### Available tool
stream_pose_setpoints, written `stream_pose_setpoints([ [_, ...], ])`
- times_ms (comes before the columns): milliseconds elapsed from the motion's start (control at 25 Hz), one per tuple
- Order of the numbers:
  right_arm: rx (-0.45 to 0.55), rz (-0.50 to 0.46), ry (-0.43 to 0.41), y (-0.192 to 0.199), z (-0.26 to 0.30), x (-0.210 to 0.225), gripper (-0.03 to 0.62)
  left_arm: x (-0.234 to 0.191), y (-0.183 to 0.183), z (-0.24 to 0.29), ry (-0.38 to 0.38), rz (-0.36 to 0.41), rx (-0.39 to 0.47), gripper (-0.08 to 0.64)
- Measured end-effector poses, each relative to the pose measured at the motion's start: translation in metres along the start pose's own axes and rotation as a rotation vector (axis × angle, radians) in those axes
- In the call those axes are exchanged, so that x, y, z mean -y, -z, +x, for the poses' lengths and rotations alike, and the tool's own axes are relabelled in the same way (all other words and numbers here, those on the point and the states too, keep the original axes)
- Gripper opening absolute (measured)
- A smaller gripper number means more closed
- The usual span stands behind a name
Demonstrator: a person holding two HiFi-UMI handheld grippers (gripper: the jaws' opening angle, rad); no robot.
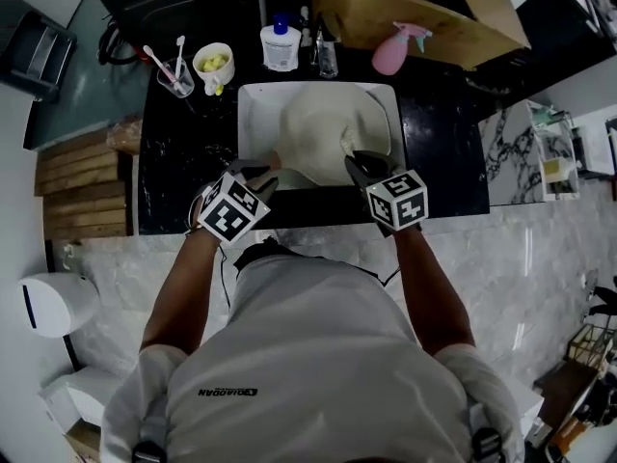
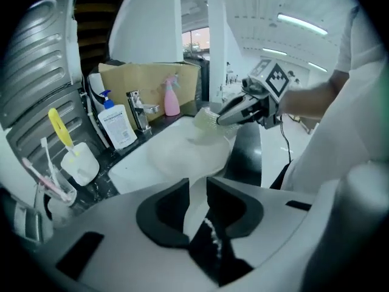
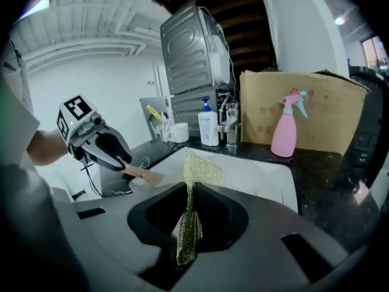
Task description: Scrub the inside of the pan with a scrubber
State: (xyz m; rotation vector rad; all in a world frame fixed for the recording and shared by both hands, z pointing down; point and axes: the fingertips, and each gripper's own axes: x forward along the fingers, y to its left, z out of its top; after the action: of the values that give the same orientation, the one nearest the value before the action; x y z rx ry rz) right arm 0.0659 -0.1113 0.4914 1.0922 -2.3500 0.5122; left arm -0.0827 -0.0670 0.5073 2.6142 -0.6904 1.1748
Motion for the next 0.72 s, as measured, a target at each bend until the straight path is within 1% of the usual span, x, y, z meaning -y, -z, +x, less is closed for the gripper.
stream_pose_setpoints([
  [80,0.058,0.022,-0.035,0.005,-0.023,-0.005,0.071,0.022,-0.011,0.002,-0.02,-0.054,0.05,0.075],
  [200,0.123,0.035,-0.107,0.017,-0.059,-0.015,0.071,0.059,-0.031,0.004,-0.047,-0.102,0.117,0.021],
  [360,0.205,0.087,-0.192,0.034,-0.106,-0.026,0.069,0.111,-0.057,0.006,-0.058,-0.188,0.249,0.015],
  [480,0.245,0.109,-0.21,0.053,-0.135,-0.029,0.069,0.147,-0.067,0.005,-0.092,-0.24,0.322,0.014],
  [600,0.266,0.097,-0.214,0.069,-0.157,-0.029,0.069,0.173,-0.069,0.002,-0.148,-0.288,0.351,0.015],
  [720,0.265,0.093,-0.218,0.084,-0.178,-0.035,0.067,0.198,-0.069,-0.004,-0.165,-0.358,0.373,0.015],
])
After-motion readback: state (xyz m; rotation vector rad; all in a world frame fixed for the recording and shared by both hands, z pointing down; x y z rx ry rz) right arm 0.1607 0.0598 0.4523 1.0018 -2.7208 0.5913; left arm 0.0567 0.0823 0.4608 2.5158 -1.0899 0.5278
